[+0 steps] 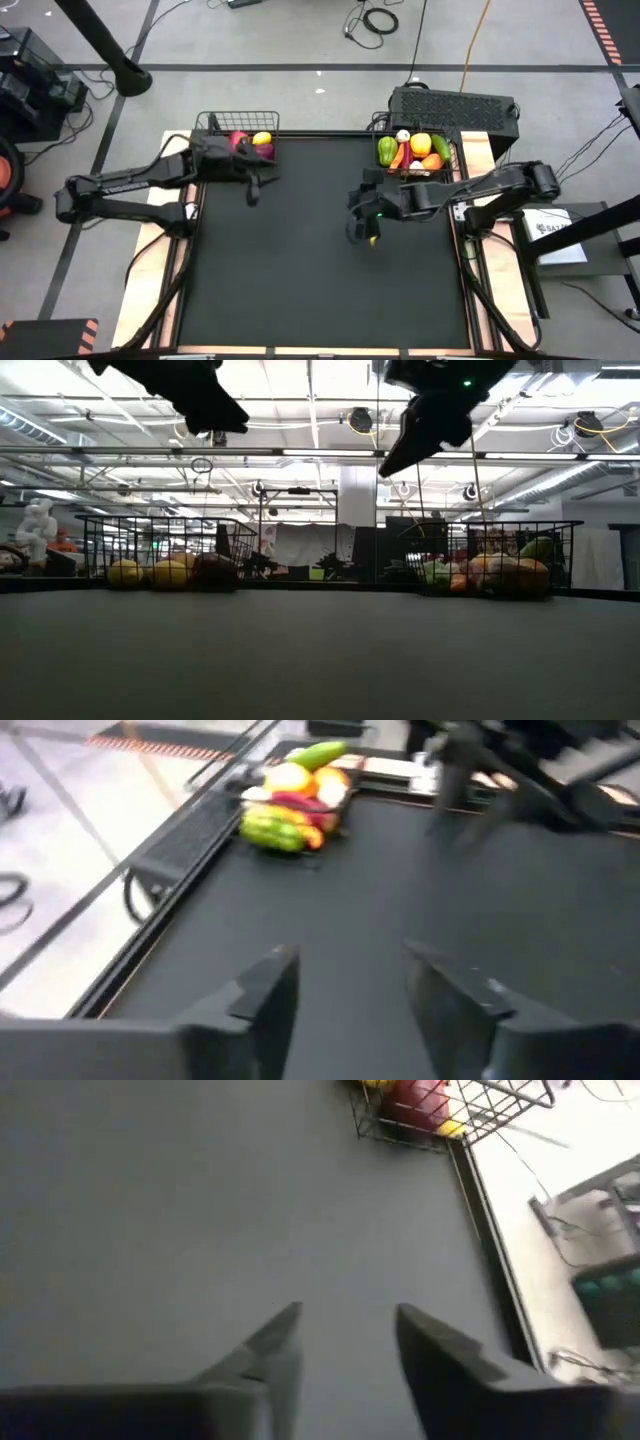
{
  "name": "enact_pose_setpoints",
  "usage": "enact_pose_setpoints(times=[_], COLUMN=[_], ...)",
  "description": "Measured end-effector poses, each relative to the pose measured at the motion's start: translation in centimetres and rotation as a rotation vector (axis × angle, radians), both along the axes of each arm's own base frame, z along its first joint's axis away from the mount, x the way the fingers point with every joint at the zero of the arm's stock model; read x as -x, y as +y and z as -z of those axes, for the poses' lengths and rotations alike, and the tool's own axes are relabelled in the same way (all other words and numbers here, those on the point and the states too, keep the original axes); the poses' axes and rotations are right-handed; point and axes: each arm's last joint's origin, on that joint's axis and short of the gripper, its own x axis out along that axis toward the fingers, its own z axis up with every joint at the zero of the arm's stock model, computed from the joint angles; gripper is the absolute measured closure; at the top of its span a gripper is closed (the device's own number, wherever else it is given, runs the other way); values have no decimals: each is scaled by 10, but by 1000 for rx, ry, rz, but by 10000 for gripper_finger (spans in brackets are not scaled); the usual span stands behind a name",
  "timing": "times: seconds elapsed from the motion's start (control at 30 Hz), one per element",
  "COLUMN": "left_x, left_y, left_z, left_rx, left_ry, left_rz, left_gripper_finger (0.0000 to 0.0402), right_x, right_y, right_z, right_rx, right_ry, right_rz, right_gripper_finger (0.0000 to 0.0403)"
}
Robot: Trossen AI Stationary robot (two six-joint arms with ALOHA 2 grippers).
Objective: Sort produce into baskets
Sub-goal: Return to Home Position
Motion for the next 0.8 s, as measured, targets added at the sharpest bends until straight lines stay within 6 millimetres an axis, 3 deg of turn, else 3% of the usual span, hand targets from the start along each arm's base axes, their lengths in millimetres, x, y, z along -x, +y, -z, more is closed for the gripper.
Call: enact_pose_setpoints(times=[0.2,0.33,0.53,0.8], left_x=[-5,-2,9,33], left_y=[-26,-35,-44,-48], left_z=[26,44,69,103], left_rx=[-48,-53,-4,-40], left_ry=[-54,-114,-110,-168], left_rz=[102,144,161,101], left_gripper_finger=[326,388,388,387], right_x=[44,73,107,133], right_y=[-2,-2,-2,-5], right_z=[2,15,43,76], right_rx=[-104,-184,-274,-331], right_ry=[-254,-401,-523,-571], right_rz=[-100,-209,-263,-236], right_gripper_finger=[386,391,401,402])
